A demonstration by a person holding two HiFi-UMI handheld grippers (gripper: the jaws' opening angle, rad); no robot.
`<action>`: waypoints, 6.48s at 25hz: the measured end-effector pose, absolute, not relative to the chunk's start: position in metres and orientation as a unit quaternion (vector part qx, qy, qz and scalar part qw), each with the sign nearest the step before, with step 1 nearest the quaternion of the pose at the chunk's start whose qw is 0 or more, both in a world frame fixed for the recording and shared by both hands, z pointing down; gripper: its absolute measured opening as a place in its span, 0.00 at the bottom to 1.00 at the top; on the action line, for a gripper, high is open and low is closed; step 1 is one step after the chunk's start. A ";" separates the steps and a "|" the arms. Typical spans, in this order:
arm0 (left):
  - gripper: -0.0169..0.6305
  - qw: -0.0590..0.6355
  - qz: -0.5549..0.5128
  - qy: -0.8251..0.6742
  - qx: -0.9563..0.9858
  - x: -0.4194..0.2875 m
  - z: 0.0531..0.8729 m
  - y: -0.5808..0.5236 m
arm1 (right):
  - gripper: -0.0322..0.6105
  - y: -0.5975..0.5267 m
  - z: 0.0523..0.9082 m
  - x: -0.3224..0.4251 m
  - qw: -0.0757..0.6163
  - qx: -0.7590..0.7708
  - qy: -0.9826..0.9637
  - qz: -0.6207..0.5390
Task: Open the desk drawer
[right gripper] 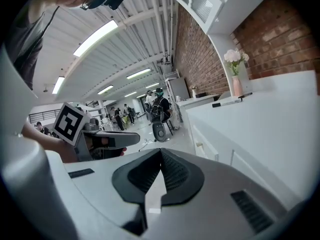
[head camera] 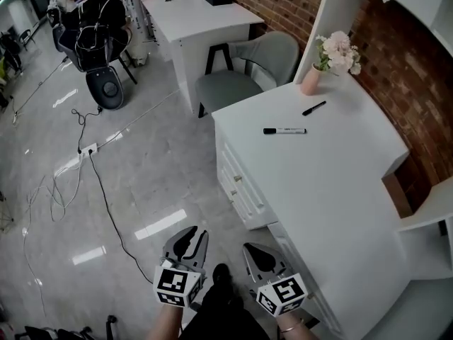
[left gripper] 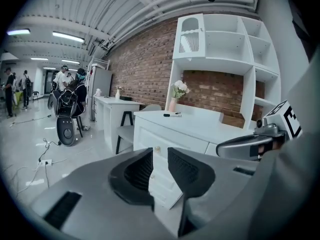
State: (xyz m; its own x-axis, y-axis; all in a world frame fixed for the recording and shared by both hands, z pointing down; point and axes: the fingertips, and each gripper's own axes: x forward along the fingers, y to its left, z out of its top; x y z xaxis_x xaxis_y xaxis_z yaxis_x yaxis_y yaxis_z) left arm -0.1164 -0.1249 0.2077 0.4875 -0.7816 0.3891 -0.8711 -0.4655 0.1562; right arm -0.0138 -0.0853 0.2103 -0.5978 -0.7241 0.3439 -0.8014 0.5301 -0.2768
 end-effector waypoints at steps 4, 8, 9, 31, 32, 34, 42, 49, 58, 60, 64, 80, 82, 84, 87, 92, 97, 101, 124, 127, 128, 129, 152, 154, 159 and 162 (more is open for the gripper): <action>0.17 0.173 0.132 -0.488 0.845 -0.111 0.258 -0.130 | 0.06 -0.084 0.256 -0.020 0.084 0.429 -0.875 0.208; 0.20 0.178 0.139 -0.477 0.849 -0.097 0.319 -0.124 | 0.06 -0.074 0.311 -0.016 0.080 0.428 -0.876 0.207; 0.21 0.177 0.142 -0.474 0.851 -0.094 0.334 -0.124 | 0.06 -0.072 0.326 -0.013 0.082 0.430 -0.874 0.209; 0.25 0.121 0.163 -0.460 0.864 -0.065 0.625 -0.206 | 0.06 -0.105 0.598 0.068 0.098 0.498 -0.841 0.190; 0.25 0.119 0.164 -0.459 0.865 -0.063 0.634 -0.210 | 0.06 -0.108 0.607 0.071 0.098 0.500 -0.840 0.187; 0.25 0.114 0.164 -0.456 0.867 -0.059 0.651 -0.217 | 0.06 -0.114 0.622 0.075 0.096 0.503 -0.840 0.182; 0.25 0.112 0.171 -0.440 0.875 -0.038 0.717 -0.249 | 0.06 -0.128 0.667 0.086 0.089 0.515 -0.834 0.178; 0.25 0.129 0.195 -0.434 0.870 -0.026 0.769 -0.283 | 0.06 -0.136 0.682 0.097 0.091 0.529 -0.822 0.188; 0.25 0.140 0.218 -0.418 0.871 -0.009 0.795 -0.312 | 0.06 -0.130 0.698 0.094 0.103 0.526 -0.821 0.199; 0.24 0.142 0.222 -0.415 0.871 -0.006 0.798 -0.312 | 0.06 -0.128 0.701 0.094 0.108 0.525 -0.821 0.199; 0.22 0.146 0.227 -0.408 0.872 -0.003 0.803 -0.313 | 0.06 -0.127 0.706 0.096 0.112 0.524 -0.821 0.197; 0.16 0.156 0.245 -0.414 0.863 -0.019 0.805 -0.306 | 0.06 -0.118 0.693 0.089 0.111 0.515 -0.829 0.189; 0.16 0.157 0.241 -0.419 0.861 -0.023 0.805 -0.305 | 0.06 -0.116 0.691 0.086 0.108 0.512 -0.831 0.187; 0.17 0.160 0.239 -0.425 0.858 -0.029 0.805 -0.302 | 0.06 -0.115 0.690 0.084 0.104 0.511 -0.833 0.185; 0.16 0.165 0.243 -0.432 0.853 -0.040 0.805 -0.295 | 0.06 -0.112 0.689 0.081 0.107 0.506 -0.837 0.182; 0.16 0.182 0.237 -0.450 0.841 -0.054 0.805 -0.289 | 0.06 -0.115 0.686 0.080 0.114 0.513 -0.831 0.184; 0.17 0.191 0.236 -0.463 0.833 -0.074 0.805 -0.278 | 0.06 -0.116 0.684 0.073 0.111 0.505 -0.836 0.186; 0.16 0.202 0.237 -0.475 0.824 -0.089 0.806 -0.268 | 0.06 -0.117 0.682 0.066 0.107 0.496 -0.843 0.180; 0.04 0.197 0.230 -0.517 0.801 -0.157 0.791 -0.209 | 0.06 -0.135 0.676 0.019 0.103 0.447 -0.875 0.154; 0.04 0.196 0.219 -0.529 0.796 -0.167 0.779 -0.196 | 0.06 -0.134 0.672 0.017 0.100 0.449 -0.875 0.153; 0.04 0.195 0.216 -0.532 0.796 -0.169 0.774 -0.191 | 0.06 -0.133 0.671 0.016 0.099 0.450 -0.874 0.152; 0.04 0.193 0.213 -0.533 0.796 -0.171 0.769 -0.186 | 0.06 -0.133 0.669 0.016 0.097 0.451 -0.874 0.152; 0.04 0.117 0.115 -0.544 0.823 -0.125 0.632 -0.124 | 0.06 -0.114 0.617 0.032 0.052 0.469 -0.873 0.124; 0.04 0.111 0.105 -0.543 0.826 -0.121 0.620 -0.122 | 0.06 -0.112 0.613 0.034 0.051 0.471 -0.873 0.120; 0.04 0.089 0.078 -0.542 0.832 -0.114 0.586 -0.118 | 0.06 -0.109 0.598 0.038 0.046 0.474 -0.873 0.105; 0.04 0.080 0.070 -0.540 0.835 -0.111 0.573 -0.117 | 0.06 -0.107 0.589 0.040 0.044 0.476 -0.873 0.095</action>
State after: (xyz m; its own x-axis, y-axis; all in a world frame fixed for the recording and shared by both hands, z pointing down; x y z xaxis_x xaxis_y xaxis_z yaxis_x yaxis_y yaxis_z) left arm -0.1112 -0.1174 0.5726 0.4072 -0.8904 0.2036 -0.9128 -0.4043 0.0577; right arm 0.0398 -0.1073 0.5891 -0.5433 -0.8226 0.1676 -0.8394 0.5293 -0.1233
